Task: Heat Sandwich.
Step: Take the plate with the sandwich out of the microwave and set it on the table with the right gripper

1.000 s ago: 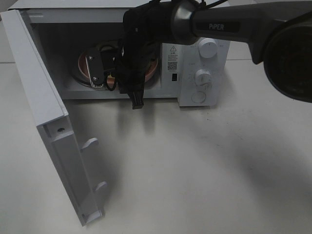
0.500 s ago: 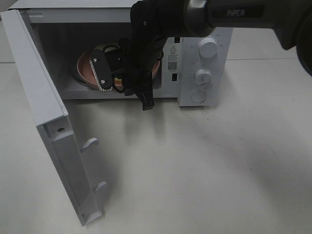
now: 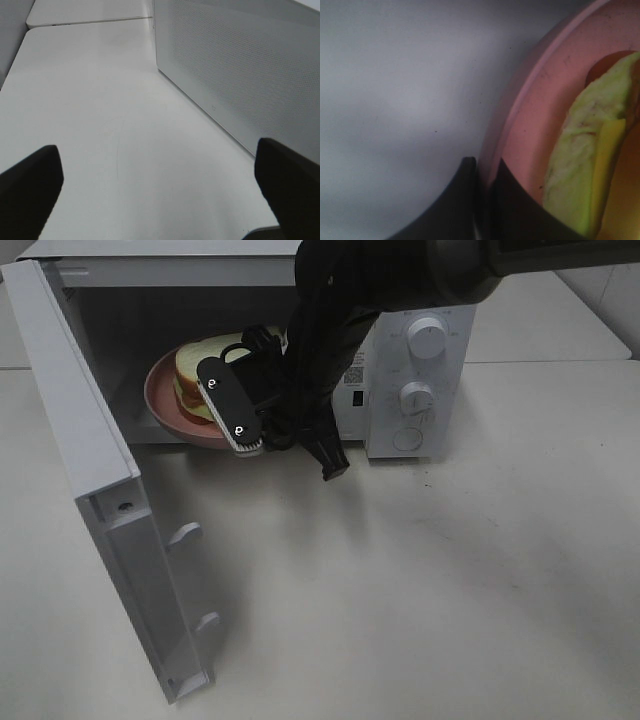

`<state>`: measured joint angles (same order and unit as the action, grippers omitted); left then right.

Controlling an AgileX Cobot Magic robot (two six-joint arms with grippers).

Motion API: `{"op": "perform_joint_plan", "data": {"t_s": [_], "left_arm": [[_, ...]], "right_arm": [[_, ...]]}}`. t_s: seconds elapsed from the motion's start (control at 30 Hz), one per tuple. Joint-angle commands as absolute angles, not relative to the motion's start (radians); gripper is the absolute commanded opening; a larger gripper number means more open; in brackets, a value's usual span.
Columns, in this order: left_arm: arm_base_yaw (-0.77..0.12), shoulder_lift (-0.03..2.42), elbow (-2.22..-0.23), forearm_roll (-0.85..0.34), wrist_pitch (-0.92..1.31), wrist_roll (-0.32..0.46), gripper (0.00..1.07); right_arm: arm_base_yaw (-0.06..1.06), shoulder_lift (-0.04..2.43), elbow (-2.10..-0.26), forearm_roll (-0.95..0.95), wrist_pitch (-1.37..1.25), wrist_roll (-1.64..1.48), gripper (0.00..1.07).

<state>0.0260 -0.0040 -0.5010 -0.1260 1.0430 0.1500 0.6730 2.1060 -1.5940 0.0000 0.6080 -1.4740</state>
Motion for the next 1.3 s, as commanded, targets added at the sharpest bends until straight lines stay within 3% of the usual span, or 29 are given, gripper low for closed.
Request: {"op": "perform_joint_plan", "data": {"t_s": [0.03,1.3], "left_arm": [[0.021,-0.030,-0.498,-0.135,1.032,0.148,1.01],[0.021,-0.030,-0.498,-0.135,1.032,0.148,1.01]], "right_arm": [[0.678,2.053,-1.558,0.009,0.575,-1.498,0.00],[0.678,1.589,-1.030,0.000,0.556,-1.483,0.00]]}}
